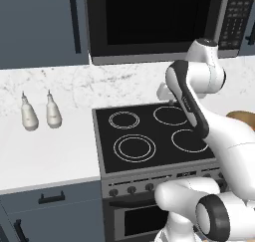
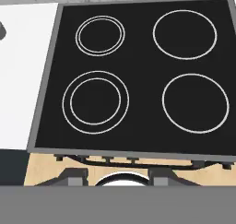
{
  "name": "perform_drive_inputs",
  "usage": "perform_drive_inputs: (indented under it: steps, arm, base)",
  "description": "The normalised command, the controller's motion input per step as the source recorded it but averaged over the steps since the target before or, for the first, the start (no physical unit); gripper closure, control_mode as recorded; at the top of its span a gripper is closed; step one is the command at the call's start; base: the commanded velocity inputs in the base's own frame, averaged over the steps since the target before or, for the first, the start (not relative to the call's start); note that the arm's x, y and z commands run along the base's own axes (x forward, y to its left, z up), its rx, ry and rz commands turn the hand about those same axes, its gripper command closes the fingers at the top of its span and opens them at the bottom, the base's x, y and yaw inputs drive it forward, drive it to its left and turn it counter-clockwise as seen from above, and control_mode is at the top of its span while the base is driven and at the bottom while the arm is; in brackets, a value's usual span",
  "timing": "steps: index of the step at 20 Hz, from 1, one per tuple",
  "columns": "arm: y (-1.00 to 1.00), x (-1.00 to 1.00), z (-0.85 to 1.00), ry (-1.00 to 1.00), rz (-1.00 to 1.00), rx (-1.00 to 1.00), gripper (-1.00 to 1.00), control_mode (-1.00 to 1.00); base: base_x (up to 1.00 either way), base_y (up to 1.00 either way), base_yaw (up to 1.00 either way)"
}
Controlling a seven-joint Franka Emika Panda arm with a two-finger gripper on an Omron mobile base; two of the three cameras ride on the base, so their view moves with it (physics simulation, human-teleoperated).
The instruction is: Open the microwave, place the bowl with waffle inside the microwave, then close the microwave door and turn it on.
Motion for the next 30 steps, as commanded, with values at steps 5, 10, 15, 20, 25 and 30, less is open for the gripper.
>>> perform_drive_inputs:
  steps: [5, 10, 15, 20, 25, 30]
  arm:
    - [-0.18, -0.21, 0.0, 0.0, -0.01, 0.07, -1.0, -1.0]
    - [-0.66, -0.41, 0.04, 0.01, -0.28, 0.41, -1.0, -1.0]
    - [-0.26, -0.31, 0.09, 0.05, -0.41, 0.4, -1.0, -1.0]
    - [-0.13, -0.31, 0.16, -0.01, -0.32, 0.33, -1.0, -1.0]
    - [0.0, -0.26, 0.06, -0.03, -0.12, 0.23, -1.0, -1.0]
    - [-0.03, -0.05, 0.37, 0.0, -0.19, 0.42, -1.0, -1.0]
  base:
    - [0.0, 0.0, 0.0]
    - [0.0, 0.0, 0.0]
    - [0.0, 0.0, 0.0]
    - [0.0, 0.0, 0.0]
    - [0.0, 0.0, 0.0]
    - [0.0, 0.0, 0.0]
